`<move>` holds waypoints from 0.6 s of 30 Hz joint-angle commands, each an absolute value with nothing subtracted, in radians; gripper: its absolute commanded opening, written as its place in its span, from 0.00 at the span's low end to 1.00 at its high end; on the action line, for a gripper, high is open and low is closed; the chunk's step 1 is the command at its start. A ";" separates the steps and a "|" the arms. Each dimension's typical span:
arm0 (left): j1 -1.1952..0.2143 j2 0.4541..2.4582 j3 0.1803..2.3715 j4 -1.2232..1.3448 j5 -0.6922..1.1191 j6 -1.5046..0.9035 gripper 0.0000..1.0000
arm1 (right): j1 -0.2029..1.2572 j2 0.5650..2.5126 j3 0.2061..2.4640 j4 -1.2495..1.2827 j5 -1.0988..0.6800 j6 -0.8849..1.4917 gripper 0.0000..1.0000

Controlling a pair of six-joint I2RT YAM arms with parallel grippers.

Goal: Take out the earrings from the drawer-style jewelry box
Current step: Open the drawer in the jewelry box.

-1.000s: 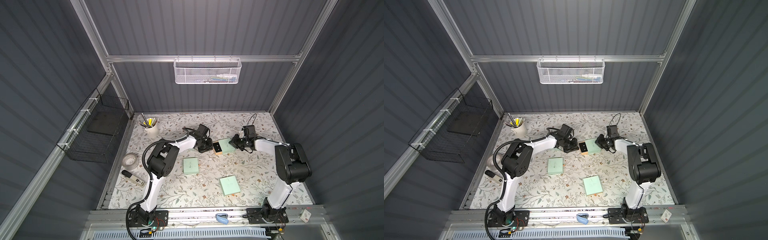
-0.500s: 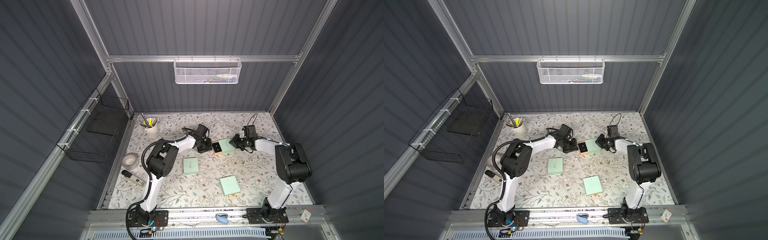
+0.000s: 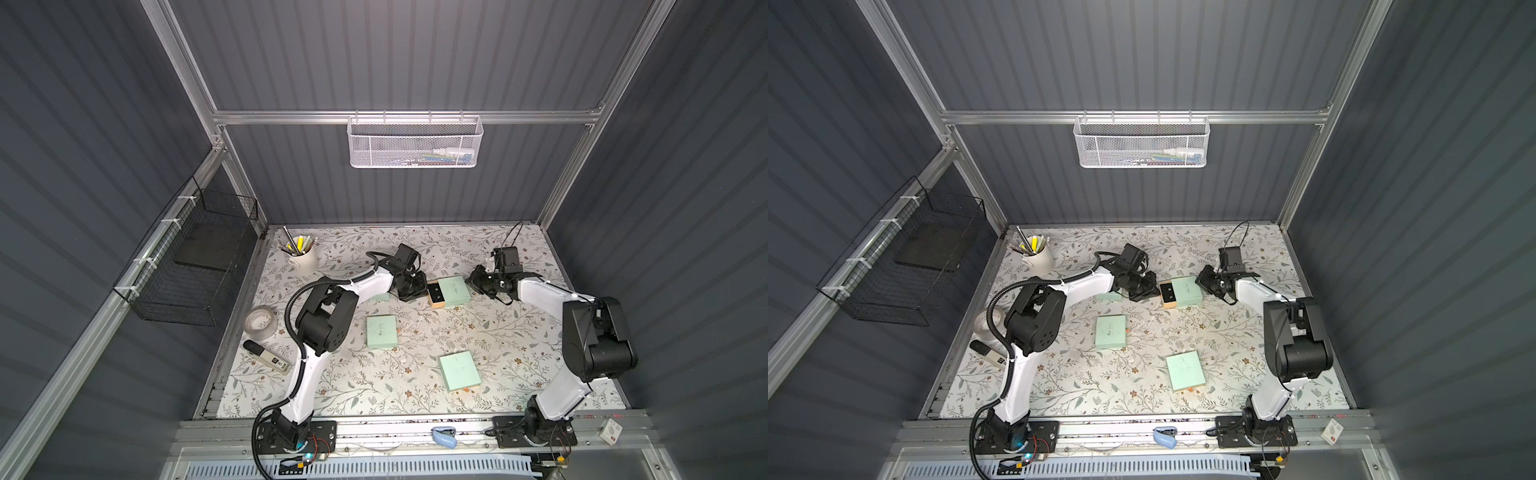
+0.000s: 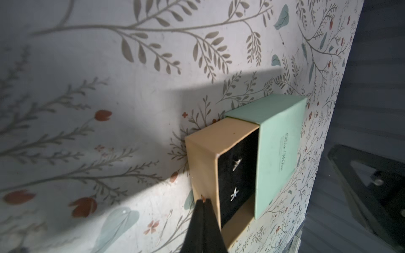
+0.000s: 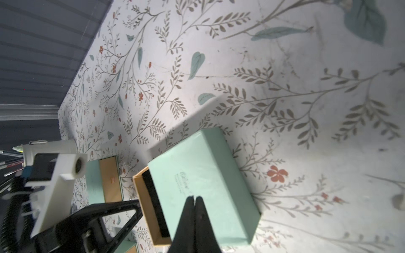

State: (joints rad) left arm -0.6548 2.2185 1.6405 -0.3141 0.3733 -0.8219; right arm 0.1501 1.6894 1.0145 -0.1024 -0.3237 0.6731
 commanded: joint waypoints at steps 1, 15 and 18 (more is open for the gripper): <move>-0.663 2.250 1.671 -0.324 0.396 -0.811 0.00 | 0.212 1.667 1.057 -0.192 -0.294 0.592 0.05; -0.664 2.234 1.648 -0.318 0.391 -0.813 0.00 | 0.390 1.763 1.158 -0.292 -0.253 0.564 0.05; -0.664 2.215 1.634 -0.315 0.385 -0.808 0.00 | 0.403 1.792 1.184 -0.315 -0.229 0.556 0.05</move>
State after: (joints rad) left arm -0.6594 2.2498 1.6508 -0.3099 0.3885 -0.8219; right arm 0.3920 1.7714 1.1492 -0.2634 -0.2653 0.5735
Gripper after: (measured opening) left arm 0.050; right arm 0.055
